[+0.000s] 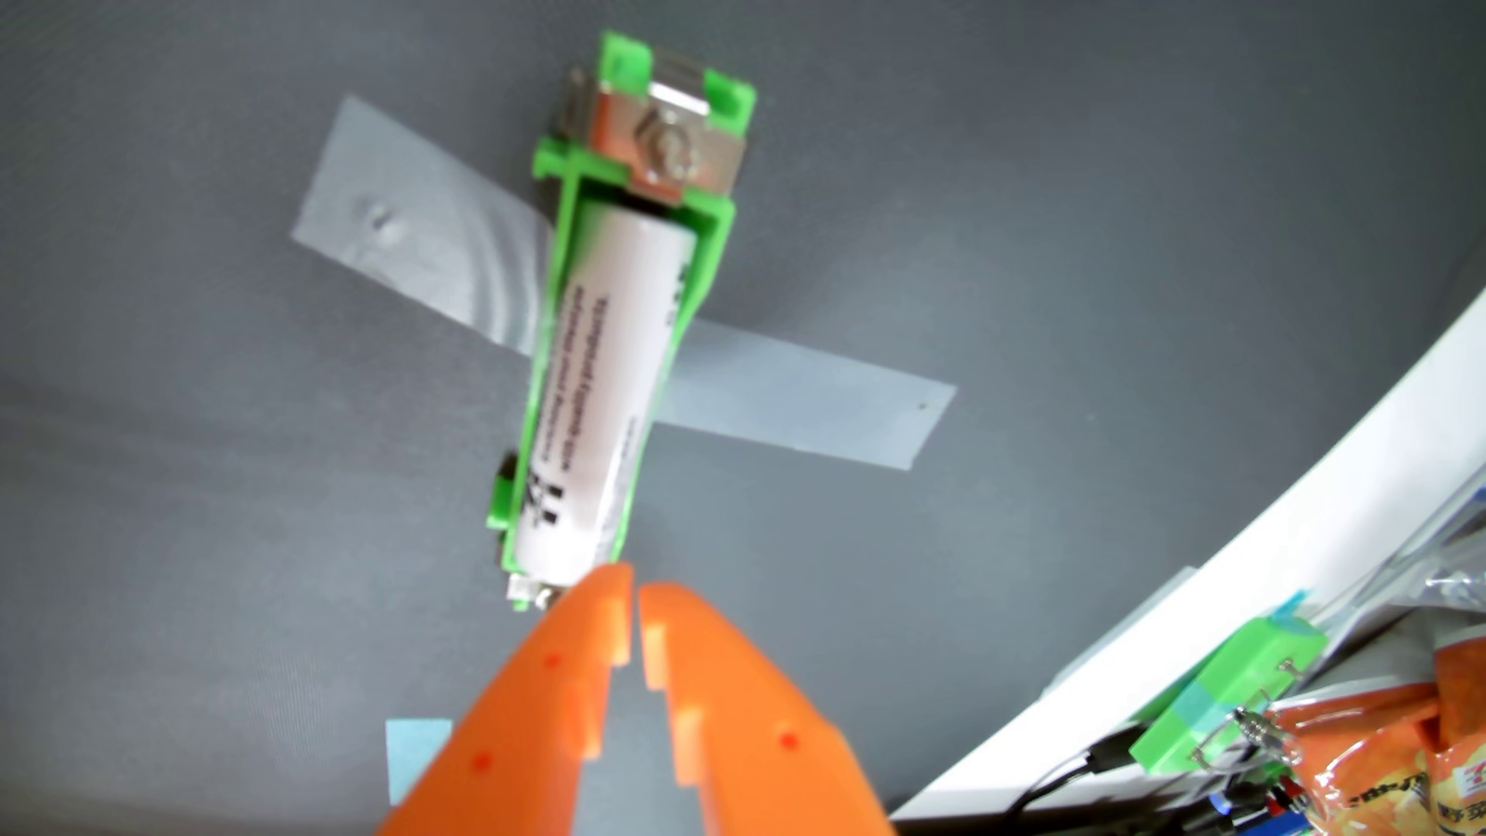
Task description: Insert Battery
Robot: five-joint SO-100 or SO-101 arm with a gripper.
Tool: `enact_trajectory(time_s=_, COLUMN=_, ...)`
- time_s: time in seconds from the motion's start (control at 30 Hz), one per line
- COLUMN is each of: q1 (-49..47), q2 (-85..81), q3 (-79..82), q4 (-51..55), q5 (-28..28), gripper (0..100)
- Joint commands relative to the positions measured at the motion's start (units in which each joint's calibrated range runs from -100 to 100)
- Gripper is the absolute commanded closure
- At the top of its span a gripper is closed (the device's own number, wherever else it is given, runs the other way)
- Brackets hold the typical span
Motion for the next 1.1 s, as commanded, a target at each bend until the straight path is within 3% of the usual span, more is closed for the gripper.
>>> enact_trajectory(time_s=0.0, q1=0.43, q2=-0.57, q3=0.32, q4=-0.33, q5=-0.08, gripper=99)
enact_trajectory(time_s=1.07, q1=-0.76, q2=-4.99, q3=-0.94, q4=0.52, q5=-0.03, gripper=98)
